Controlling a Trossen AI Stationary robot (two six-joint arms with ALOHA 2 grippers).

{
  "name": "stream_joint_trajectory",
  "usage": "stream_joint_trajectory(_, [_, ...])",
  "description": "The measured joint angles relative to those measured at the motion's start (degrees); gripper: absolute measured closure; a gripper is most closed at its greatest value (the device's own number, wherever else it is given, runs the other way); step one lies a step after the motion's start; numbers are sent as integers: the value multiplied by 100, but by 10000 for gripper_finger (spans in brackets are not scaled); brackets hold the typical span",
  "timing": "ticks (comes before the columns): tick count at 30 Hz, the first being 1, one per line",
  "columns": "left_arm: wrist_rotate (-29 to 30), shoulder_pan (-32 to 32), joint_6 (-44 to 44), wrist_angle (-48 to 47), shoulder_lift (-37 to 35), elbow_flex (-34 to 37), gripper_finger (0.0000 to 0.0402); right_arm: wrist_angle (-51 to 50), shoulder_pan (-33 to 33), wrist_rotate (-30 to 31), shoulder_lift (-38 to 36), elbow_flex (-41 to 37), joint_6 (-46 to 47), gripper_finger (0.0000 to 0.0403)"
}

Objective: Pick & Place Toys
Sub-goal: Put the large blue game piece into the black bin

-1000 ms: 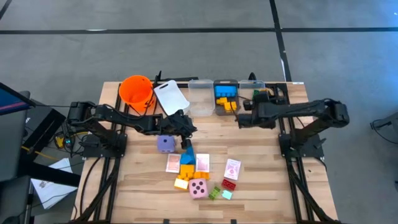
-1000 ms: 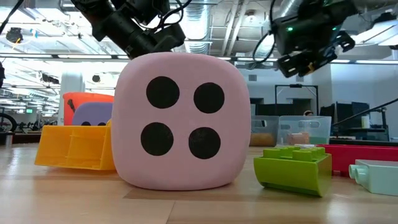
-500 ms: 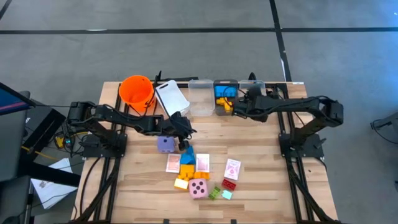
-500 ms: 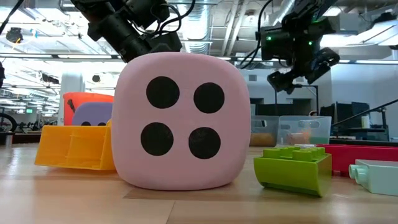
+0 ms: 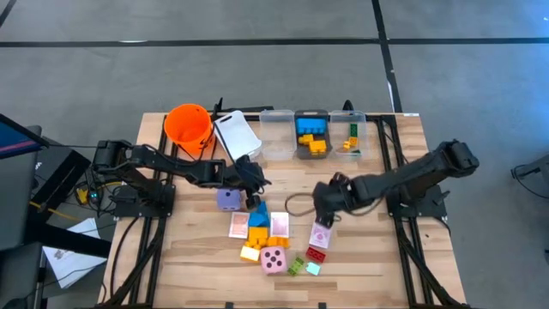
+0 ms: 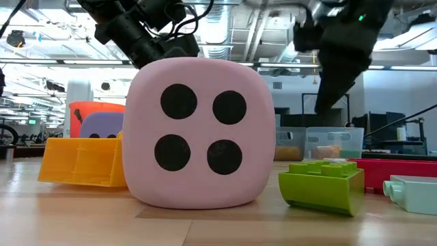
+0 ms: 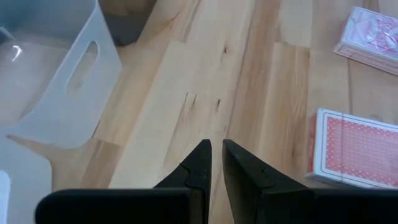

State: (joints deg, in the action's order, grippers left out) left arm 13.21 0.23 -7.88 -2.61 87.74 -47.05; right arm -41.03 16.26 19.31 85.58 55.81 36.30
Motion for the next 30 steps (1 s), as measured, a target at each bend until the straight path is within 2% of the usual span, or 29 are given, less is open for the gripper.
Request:
stream_joint_trajectory(3, [0,-57,-7,2,0,1,371,480,372,367,1,0,107,85])
stream_joint_trajectory(7, [0,-182,108,4,0,2,371,1302,811,1635,2,0,62,85])
stream_joint_trajectory(11, [-1,-357,830,-27,-89,4,371,1988,1225,2860,2,0,-414,85])
stream_joint_trajectory(15, [0,-534,1340,-18,-587,2,366,2157,1506,3677,0,-62,-463,85])
stream_joint_trajectory(18, [0,-665,1351,-31,-1137,2,354,2649,1605,3862,1,-458,-342,85])
stream_joint_trajectory(20, [-67,-773,1351,-109,-1542,2,340,3346,1610,3863,2,-848,-290,85])
stream_joint_trajectory(23, [-369,-907,1101,-338,-2059,-1,311,4905,1591,3749,68,-1628,-331,85])
stream_joint_trajectory(26, [-413,-1096,628,-823,-2410,-7,272,6713,1554,3622,395,-2344,-522,85])
stream_joint_trajectory(30, [-413,-1476,560,-1213,-2590,-6,206,8922,1549,3475,1226,-2675,-989,85])
